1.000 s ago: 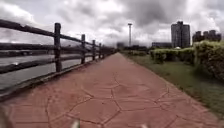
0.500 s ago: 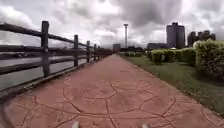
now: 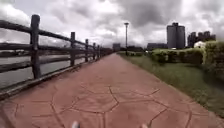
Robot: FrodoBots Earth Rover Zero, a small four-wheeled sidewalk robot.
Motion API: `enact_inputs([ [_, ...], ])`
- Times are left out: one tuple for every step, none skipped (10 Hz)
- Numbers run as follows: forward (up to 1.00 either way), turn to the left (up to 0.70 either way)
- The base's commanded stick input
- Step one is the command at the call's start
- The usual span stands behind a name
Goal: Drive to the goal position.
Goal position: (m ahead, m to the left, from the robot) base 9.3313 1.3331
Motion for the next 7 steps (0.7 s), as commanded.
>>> enact_inputs([
  [0.70, 0.00],
  [0.70, 0.00],
  [0.70, 0.00],
  [0.70, 0.00],
  [0.70, 0.00],
  [0.70, 0.00],
  [0.70, 0.00],
])
